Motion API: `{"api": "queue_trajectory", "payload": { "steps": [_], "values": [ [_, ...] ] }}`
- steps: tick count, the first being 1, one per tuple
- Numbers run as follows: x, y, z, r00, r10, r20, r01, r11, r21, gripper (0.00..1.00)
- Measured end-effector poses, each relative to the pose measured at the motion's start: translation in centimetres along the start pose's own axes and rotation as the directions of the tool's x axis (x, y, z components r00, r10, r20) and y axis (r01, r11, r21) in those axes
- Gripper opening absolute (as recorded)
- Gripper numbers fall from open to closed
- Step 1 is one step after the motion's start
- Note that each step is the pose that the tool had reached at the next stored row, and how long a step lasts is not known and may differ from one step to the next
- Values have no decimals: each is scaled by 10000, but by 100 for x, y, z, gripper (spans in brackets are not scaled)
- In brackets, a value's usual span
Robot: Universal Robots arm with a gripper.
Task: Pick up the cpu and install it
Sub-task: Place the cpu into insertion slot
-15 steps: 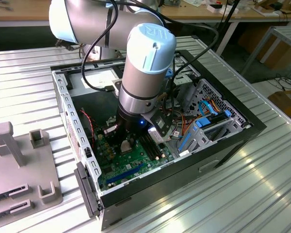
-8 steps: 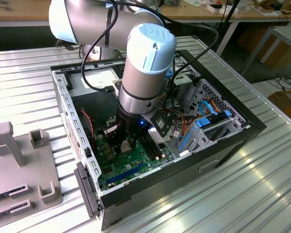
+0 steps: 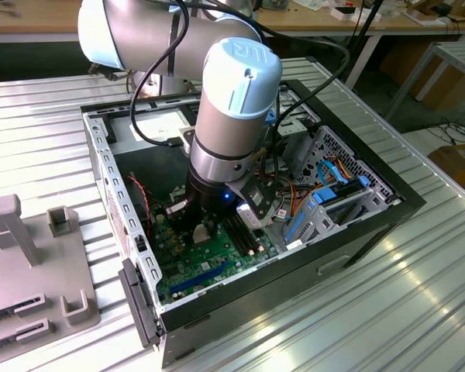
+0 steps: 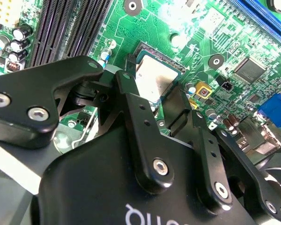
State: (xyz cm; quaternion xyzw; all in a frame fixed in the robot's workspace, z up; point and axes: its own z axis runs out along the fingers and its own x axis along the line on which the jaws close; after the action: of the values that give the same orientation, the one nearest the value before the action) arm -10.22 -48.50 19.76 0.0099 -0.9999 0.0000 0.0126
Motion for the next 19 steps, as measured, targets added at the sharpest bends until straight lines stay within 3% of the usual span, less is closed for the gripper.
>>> {"api": "queue_trajectory", "payload": {
  "steps": [10,19],
  "values": [
    [0,16,1,10000,36,1,-36,10000,-2,47],
    [0,-9,1,10000,69,1,-69,10000,-2,47]
  ]
}}
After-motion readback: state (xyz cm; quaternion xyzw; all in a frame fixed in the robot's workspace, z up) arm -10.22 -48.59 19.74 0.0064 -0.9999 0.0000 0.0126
